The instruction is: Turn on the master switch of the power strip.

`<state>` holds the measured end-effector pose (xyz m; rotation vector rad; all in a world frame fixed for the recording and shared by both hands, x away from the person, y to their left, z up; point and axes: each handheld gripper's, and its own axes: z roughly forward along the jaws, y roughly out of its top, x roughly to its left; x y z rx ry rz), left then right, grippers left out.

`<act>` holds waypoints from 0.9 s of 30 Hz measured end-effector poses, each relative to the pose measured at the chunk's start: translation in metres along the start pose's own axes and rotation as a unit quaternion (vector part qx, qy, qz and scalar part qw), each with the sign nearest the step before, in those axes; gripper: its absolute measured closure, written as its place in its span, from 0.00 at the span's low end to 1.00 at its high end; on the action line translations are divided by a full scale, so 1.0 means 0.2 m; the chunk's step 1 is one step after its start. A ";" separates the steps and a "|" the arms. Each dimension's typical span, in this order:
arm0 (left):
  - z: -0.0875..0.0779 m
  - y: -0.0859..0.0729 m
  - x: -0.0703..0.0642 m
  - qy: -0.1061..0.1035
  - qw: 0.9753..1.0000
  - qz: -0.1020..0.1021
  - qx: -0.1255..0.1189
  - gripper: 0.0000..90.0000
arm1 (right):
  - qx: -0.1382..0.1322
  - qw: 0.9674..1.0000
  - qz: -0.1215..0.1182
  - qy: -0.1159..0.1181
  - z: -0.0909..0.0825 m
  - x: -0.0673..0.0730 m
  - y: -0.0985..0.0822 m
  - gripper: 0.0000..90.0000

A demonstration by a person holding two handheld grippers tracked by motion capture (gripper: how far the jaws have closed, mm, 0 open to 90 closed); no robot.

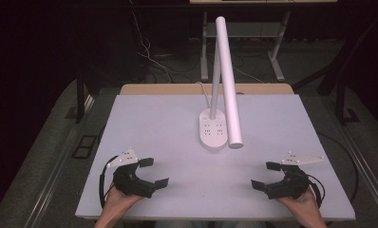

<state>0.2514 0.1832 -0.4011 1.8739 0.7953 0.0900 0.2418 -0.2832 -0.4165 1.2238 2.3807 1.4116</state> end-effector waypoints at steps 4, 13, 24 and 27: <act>0.00 0.03 0.00 -0.002 1.000 0.006 0.005 0.00 | 0.000 1.000 0.003 -0.001 -0.01 0.00 0.00 0.00; 0.03 0.08 0.01 -0.006 1.000 0.010 0.018 0.01 | -0.001 1.000 0.003 -0.003 -0.01 0.00 0.00 0.00; 0.06 0.20 0.03 -0.008 1.000 0.018 0.024 0.01 | -0.004 1.000 0.002 -0.005 -0.02 0.00 -0.01 0.00; 0.07 0.22 0.03 -0.009 0.999 0.019 0.026 0.01 | -0.003 1.000 0.002 -0.004 -0.02 0.00 -0.01 0.00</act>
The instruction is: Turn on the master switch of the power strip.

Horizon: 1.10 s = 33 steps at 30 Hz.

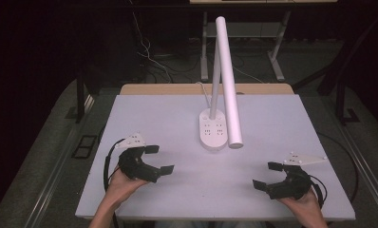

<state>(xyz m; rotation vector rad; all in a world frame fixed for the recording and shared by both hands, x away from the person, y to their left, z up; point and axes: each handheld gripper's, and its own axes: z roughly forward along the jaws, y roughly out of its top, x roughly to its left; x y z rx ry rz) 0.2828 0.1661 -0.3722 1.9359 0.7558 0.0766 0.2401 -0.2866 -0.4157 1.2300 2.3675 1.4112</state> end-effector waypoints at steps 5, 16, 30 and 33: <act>0.02 0.03 0.01 -0.002 1.000 0.001 0.007 0.01 | 0.000 1.000 0.000 0.001 0.00 0.00 0.00 0.00; 0.08 0.09 0.05 -0.003 1.000 -0.001 0.013 0.02 | 0.001 1.000 0.003 0.001 -0.01 0.00 0.01 0.00; 0.11 0.21 0.10 0.000 1.000 0.003 0.017 0.03 | 0.001 1.000 0.001 0.001 -0.01 0.00 0.01 0.00; 0.12 0.23 0.10 0.003 1.000 0.004 0.021 0.03 | 0.000 1.000 -0.001 0.001 -0.01 -0.01 0.01 0.00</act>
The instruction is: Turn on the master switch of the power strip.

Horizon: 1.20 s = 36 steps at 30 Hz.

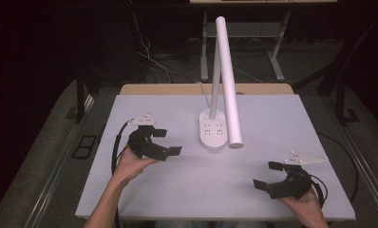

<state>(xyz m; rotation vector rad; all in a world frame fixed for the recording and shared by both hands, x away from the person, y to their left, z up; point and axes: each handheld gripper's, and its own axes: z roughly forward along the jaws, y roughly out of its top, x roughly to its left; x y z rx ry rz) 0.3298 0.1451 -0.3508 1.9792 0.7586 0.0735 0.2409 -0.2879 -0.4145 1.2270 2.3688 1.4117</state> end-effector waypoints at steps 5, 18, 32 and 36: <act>0.01 0.03 0.01 0.001 1.000 0.003 0.005 0.04 | 0.000 1.000 0.000 0.000 0.00 0.00 0.00 0.00; 0.04 0.12 0.05 0.013 0.999 0.016 0.026 0.04 | 0.002 1.000 0.006 0.000 0.00 -0.01 0.00 0.00; 0.12 0.24 0.10 0.014 0.998 0.034 0.046 0.06 | 0.003 1.000 0.002 0.000 0.00 -0.01 0.00 0.00; 0.15 0.28 0.11 0.012 0.997 0.047 0.060 0.06 | 0.002 1.000 0.002 0.000 0.00 -0.01 0.00 0.00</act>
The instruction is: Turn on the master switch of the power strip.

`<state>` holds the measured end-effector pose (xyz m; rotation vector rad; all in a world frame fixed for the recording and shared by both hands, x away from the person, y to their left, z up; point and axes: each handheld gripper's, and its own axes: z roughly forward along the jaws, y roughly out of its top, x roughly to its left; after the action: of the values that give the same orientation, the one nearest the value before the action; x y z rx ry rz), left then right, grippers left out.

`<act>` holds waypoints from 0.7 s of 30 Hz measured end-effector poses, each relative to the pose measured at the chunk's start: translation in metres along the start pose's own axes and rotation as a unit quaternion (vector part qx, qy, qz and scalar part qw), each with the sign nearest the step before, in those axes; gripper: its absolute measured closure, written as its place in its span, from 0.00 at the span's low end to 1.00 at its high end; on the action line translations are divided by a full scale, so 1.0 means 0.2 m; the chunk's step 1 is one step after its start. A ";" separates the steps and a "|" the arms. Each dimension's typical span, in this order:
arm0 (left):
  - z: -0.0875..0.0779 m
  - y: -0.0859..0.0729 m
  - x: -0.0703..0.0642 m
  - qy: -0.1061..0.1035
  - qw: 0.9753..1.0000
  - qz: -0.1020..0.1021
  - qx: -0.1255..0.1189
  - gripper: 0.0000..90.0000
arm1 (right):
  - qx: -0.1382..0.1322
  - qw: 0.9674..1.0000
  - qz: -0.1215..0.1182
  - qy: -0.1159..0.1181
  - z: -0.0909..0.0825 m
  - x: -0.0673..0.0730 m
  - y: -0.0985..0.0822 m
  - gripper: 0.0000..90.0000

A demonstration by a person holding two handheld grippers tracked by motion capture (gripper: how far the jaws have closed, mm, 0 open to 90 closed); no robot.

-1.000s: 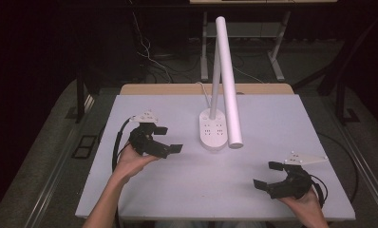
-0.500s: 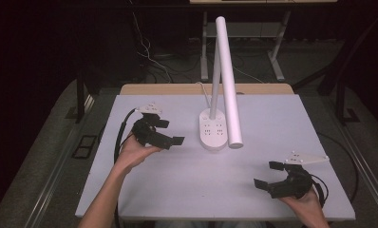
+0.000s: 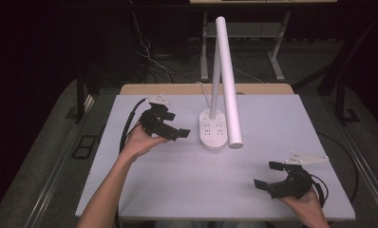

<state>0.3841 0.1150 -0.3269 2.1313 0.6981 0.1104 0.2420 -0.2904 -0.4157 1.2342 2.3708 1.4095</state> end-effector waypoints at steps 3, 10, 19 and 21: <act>0.03 0.02 0.01 -0.002 1.000 -0.005 -0.001 0.06 | -0.002 1.000 -0.001 -0.002 0.00 0.00 0.00 0.00; 0.07 0.07 0.03 -0.006 1.000 0.000 0.014 0.06 | 0.006 1.000 0.000 -0.002 0.00 0.00 0.00 0.00; 0.15 0.11 0.06 -0.002 0.999 0.004 0.033 0.07 | 0.001 1.000 -0.002 -0.004 -0.01 -0.01 -0.01 0.00; 0.17 0.12 0.07 0.000 0.999 0.002 0.036 0.07 | 0.002 1.000 -0.003 -0.005 -0.01 -0.01 -0.01 0.00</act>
<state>0.4171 0.0871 -0.3315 2.2009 0.7068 0.0896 0.2424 -0.2935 -0.4164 1.2313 2.3704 1.3944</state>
